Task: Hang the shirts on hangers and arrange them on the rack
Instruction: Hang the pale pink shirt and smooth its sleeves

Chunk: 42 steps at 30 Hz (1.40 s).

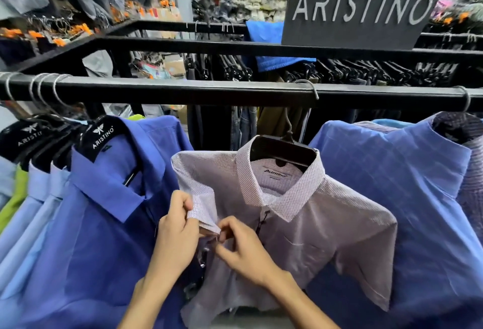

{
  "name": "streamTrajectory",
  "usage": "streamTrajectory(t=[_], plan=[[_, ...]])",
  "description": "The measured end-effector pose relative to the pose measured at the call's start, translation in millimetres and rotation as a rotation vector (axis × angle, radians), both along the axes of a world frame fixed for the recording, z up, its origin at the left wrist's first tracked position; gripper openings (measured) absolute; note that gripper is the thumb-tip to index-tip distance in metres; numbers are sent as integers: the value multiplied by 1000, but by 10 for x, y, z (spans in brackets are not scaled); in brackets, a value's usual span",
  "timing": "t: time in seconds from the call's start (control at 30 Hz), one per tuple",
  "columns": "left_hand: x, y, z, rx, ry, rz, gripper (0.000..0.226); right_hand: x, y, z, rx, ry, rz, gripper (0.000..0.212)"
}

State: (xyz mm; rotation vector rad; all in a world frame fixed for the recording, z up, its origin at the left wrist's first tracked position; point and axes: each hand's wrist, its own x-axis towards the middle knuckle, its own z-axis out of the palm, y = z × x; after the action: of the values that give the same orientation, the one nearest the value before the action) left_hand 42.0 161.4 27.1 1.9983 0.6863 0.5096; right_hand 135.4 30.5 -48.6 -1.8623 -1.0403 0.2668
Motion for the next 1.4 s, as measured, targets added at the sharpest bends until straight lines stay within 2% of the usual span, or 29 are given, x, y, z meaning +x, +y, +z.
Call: streamTrajectory(t=[0.07, 0.2, 0.27, 0.4, 0.5, 0.6, 0.7, 0.73, 0.83, 0.93, 1.07, 1.17, 1.23, 1.33, 1.4], plan=[[19, -29, 51, -37, 2, 12, 27, 45, -8, -21, 22, 8, -45, 14], [58, -13, 99, -114, -12, 20, 34, 78, -27, -12, 145, 348, -91, 21], [62, 8, 138, -109, -12, 54, 35, 85, -34, -73, 200, 427, -176, 23], [58, 73, 152, 16, 110, 53, 38, 130, -24, -144, 206, 398, -442, 22], [47, 75, 145, 159, 276, -34, 40, 128, -18, -152, 187, 366, -497, 20], [54, 49, 203, 277, 304, -118, 36, 117, -40, -177, 160, 320, -578, 15], [76, -20, 238, 448, 341, -268, 38, 53, -47, -202, 215, 369, -609, 19], [90, -49, 236, 441, 308, -284, 40, 15, -34, -209, 237, 396, -610, 21], [143, -43, 228, 224, 153, -225, 47, -121, 16, -248, 260, 423, -582, 27], [195, 25, 213, 78, 103, -186, 53, -215, 29, -255, 229, 296, -518, 30], [196, 174, 192, 9, 132, -86, 54, -212, -2, -246, 191, 82, -480, 21], [208, 212, 182, 132, 196, -172, 46, -170, 7, -164, 182, 41, -411, 16], [206, 137, 196, 220, 173, -204, 39, -150, -2, -108, 180, -29, -343, 16], [199, 27, 263, 502, 69, 72, 30, -140, -24, -81, 139, -144, -291, 18], [189, 22, 309, 555, 6, 256, 27, -146, -32, -43, 150, -125, -319, 20]])
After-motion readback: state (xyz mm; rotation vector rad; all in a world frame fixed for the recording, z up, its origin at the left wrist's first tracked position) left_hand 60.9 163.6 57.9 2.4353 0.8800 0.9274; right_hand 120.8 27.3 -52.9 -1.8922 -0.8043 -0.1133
